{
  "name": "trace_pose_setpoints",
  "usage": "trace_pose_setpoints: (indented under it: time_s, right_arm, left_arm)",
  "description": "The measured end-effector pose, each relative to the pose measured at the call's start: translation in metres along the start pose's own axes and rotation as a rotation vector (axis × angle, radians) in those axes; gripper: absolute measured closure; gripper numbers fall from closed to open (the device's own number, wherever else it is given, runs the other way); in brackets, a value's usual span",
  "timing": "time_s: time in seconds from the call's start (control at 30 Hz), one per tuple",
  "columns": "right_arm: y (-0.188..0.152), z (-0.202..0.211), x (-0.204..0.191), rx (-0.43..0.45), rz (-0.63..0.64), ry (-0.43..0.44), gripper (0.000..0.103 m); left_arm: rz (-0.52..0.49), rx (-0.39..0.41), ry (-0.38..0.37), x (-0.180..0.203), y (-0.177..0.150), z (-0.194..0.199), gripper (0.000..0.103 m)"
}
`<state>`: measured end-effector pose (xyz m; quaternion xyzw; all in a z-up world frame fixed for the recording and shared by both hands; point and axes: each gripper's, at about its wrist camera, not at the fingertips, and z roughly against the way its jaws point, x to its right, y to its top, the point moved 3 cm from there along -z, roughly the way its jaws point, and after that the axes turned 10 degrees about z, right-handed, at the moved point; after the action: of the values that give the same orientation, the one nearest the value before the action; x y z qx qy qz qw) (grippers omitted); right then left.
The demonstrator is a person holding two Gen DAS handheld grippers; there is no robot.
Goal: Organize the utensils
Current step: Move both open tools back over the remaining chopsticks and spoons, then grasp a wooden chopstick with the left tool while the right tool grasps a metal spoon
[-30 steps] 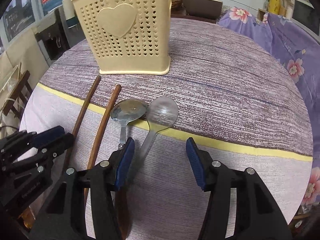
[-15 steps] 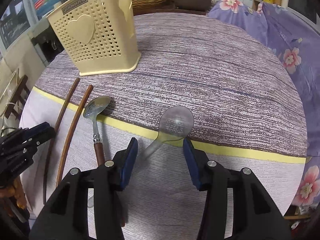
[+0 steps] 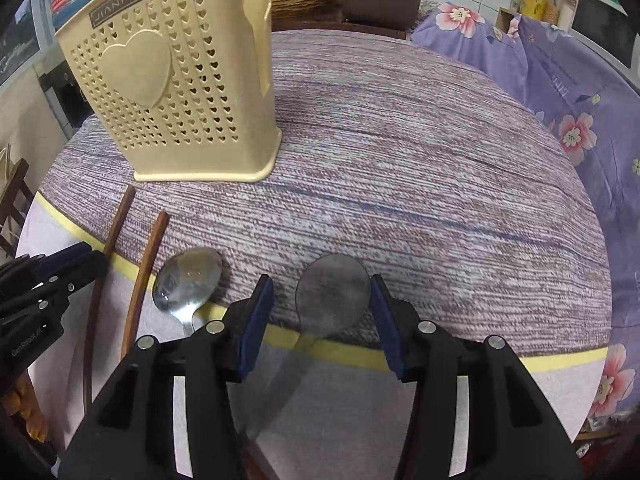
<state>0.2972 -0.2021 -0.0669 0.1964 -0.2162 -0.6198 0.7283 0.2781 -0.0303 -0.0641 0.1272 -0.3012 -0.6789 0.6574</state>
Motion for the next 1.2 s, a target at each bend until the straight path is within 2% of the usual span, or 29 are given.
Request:
trace_pose_setpoints:
  time_s: [0.27, 0.33, 0.53, 0.7, 0.87, 1.03, 1.2]
  right_arm:
    - [-0.009, 0.008, -0.001, -0.003, -0.016, 0.011, 0.055]
    - [-0.008, 0.008, -0.001, 0.0, -0.016, 0.003, 0.063]
    - [0.003, 0.001, -0.002, 0.01, -0.003, 0.001, 0.066]
    - [0.01, -0.002, -0.002, 0.022, 0.013, 0.025, 0.067]
    - [0.013, 0.007, 0.004, 0.09, 0.005, 0.036, 0.067]
    - [0.02, 0.025, 0.015, 0.179, 0.016, -0.016, 0.067]
    - [0.022, 0.058, 0.027, 0.296, 0.015, -0.091, 0.067]
  left_arm:
    - [-0.006, -0.012, 0.021, 0.005, 0.012, -0.009, 0.076]
    - [-0.018, -0.012, 0.032, 0.009, 0.014, -0.011, 0.077]
    - [-0.05, -0.001, 0.075, 0.017, 0.018, -0.017, 0.092]
    - [-0.055, 0.001, 0.078, 0.017, 0.023, -0.019, 0.093]
    - [-0.029, 0.02, 0.063, 0.014, 0.026, -0.017, 0.094]
    - [0.001, 0.075, 0.023, 0.013, 0.034, 0.005, 0.095]
    - [0.032, 0.171, -0.034, 0.014, 0.046, 0.043, 0.095]
